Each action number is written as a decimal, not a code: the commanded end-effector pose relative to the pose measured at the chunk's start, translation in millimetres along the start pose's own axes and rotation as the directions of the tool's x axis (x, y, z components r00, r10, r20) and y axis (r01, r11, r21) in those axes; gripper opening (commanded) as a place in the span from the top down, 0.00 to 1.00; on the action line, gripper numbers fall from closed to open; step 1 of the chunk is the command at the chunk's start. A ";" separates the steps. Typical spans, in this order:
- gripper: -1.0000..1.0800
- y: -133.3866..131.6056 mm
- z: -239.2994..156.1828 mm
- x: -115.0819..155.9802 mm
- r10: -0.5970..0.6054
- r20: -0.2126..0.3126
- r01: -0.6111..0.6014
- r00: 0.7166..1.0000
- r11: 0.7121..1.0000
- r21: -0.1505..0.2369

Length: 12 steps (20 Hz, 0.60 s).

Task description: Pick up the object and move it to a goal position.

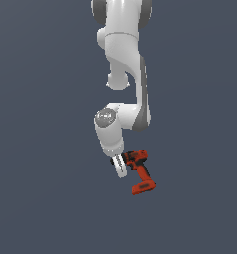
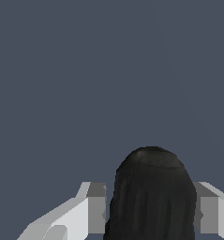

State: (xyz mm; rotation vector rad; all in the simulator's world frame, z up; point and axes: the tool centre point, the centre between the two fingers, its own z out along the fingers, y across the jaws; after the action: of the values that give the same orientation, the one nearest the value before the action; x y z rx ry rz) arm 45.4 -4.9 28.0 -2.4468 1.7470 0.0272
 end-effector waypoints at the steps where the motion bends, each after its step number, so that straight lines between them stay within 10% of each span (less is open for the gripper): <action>1: 1.00 0.7 1.1 0.0 0.000 0.000 0.000 1.000 1.000 -0.002; 12: 1.00 2.8 -34.4 17.1 0.001 0.000 -0.001 1.000 1.000 0.000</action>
State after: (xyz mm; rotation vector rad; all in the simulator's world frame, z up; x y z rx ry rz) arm 42.7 -19.2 46.9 -2.4521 1.7485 0.0403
